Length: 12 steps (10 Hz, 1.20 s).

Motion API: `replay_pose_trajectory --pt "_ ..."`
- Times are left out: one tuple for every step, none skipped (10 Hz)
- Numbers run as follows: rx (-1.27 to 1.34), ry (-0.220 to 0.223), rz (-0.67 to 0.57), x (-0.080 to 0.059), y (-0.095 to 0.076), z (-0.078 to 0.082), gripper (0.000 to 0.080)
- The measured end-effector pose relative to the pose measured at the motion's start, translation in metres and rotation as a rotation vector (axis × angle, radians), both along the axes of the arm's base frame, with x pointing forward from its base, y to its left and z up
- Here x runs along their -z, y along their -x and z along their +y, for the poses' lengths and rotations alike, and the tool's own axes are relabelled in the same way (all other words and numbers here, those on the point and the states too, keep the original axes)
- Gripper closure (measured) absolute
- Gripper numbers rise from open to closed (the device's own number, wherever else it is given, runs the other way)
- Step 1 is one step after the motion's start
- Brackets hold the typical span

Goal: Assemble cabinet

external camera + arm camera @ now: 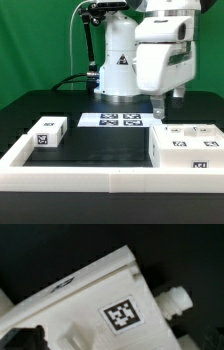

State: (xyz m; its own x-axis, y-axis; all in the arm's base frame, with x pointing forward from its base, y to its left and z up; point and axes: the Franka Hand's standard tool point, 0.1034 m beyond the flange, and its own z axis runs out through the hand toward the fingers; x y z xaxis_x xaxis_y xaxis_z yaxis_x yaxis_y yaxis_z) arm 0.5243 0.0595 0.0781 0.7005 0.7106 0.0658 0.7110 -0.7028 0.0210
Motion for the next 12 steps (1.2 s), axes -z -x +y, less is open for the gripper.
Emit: replay_pose_trajectory --pt "0.111 -0.01 0.006 0.001 0.001 0.003 0.0002" --pt "0.186 -0.021 0.015 0.003 0.002 0.005 0.0002" --pt "0.273 -0.038 0.024 0.004 0.003 0.005 0.0002" --pt "0.37 -0.053 0.032 0.004 0.003 0.008 0.0002" --pt "0.426 -0.063 0.038 0.004 0.003 0.01 0.0002" --pt "0.494 -0.075 0.044 0.004 0.003 0.011 0.0002" --pt "0.653 -0.095 0.06 0.004 0.004 0.014 0.0002" --pt "0.699 -0.094 0.067 0.007 0.009 0.016 0.0002" --pt "0.865 -0.088 0.086 0.012 0.016 0.018 0.0002" --pt "0.953 -0.084 0.09 0.013 0.017 0.022 0.0002" --pt "1.028 -0.078 0.094 0.014 0.02 0.028 0.0002" --pt "1.055 -0.088 0.102 0.014 0.02 0.029 0.0002"
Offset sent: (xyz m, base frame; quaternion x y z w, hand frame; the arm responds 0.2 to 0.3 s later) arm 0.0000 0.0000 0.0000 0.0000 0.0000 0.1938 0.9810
